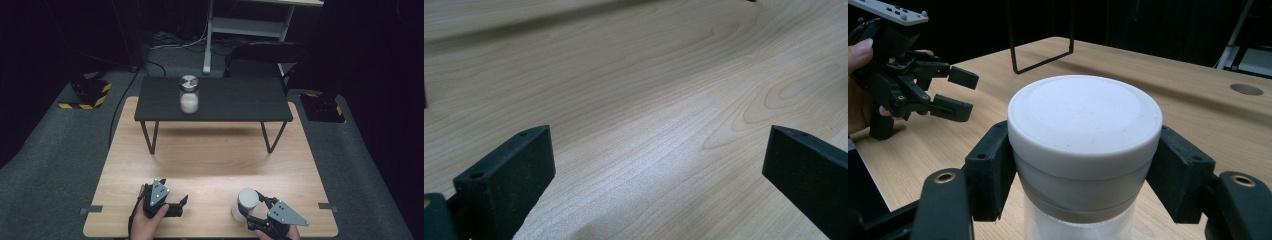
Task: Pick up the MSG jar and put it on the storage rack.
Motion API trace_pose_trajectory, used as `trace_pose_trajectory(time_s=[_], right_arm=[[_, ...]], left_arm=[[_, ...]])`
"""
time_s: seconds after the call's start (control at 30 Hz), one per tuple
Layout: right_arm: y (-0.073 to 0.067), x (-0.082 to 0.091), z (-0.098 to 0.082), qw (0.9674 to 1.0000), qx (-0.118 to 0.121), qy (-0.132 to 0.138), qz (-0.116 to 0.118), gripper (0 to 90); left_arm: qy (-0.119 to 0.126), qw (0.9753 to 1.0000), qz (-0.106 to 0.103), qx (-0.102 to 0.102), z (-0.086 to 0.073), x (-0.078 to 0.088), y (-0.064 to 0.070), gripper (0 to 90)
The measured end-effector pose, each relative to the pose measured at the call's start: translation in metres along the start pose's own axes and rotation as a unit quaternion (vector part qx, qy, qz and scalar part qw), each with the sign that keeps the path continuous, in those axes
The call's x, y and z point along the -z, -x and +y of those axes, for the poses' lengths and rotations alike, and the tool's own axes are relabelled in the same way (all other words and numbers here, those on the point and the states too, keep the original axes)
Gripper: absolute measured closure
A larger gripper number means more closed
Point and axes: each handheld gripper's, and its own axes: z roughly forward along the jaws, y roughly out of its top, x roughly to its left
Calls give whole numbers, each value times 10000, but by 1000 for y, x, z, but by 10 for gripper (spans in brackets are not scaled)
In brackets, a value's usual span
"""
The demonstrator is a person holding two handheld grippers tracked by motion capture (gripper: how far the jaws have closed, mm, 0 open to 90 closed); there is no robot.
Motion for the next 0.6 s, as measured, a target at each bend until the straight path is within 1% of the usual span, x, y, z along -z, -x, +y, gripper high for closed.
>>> trace_pose_trajectory(time_s=[0.4,0.6], right_arm=[[-4,1,2,9999,-18,-30,-111,342],[-3,4,2,9998,-64,50,-195,342]], left_arm=[[2,10000,-12,-5,0,0,0,5],[-9,10000,-10,1,0,0,0,5]])
